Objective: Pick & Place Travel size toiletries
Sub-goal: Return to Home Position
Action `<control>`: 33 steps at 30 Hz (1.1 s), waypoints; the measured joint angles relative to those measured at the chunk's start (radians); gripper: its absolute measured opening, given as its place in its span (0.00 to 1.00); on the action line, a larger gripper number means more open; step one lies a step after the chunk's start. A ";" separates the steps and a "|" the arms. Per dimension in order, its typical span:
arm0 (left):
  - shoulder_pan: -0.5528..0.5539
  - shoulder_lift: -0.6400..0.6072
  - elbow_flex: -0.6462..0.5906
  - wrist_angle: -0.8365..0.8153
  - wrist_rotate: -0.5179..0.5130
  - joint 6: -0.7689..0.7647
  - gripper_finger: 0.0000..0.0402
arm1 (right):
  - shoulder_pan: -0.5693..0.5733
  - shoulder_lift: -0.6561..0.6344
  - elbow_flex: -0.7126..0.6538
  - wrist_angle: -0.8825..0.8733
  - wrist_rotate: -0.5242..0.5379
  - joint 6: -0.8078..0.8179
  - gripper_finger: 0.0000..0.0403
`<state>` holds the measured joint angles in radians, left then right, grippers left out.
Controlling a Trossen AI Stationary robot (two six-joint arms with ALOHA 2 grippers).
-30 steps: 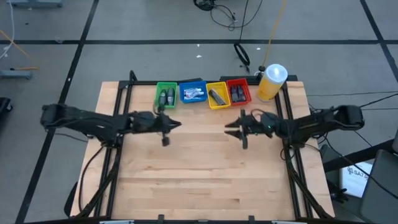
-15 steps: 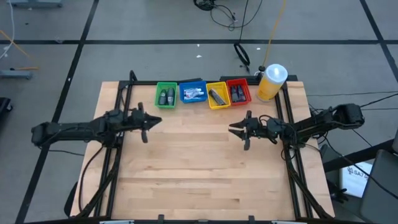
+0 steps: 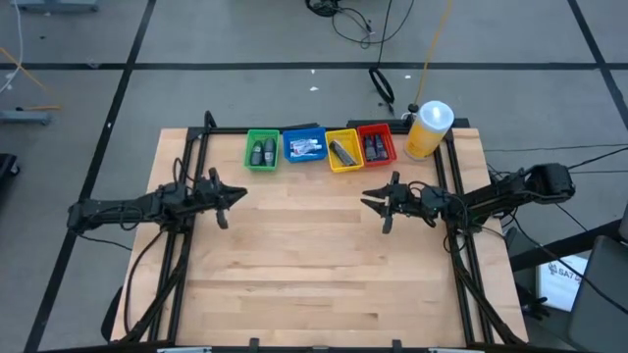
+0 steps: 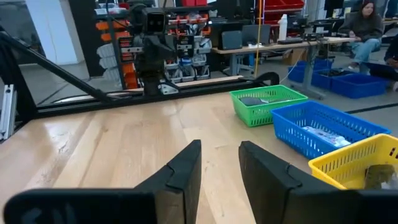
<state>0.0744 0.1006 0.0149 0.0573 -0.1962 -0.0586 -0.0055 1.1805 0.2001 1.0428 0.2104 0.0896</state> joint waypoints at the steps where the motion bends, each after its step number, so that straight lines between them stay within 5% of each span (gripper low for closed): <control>1: -0.006 -0.019 0.001 -0.011 0.009 0.001 0.06 | 0.000 0.000 0.000 0.000 -0.001 0.000 0.25; 33: -0.079 -0.095 0.002 -0.044 0.135 0.100 0.06 | 0.000 0.000 0.000 0.000 -0.002 0.003 0.25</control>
<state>-0.0044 0.0051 0.0166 0.0136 -0.0608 0.0417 -0.0055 1.1809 0.2001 1.0431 0.2081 0.0921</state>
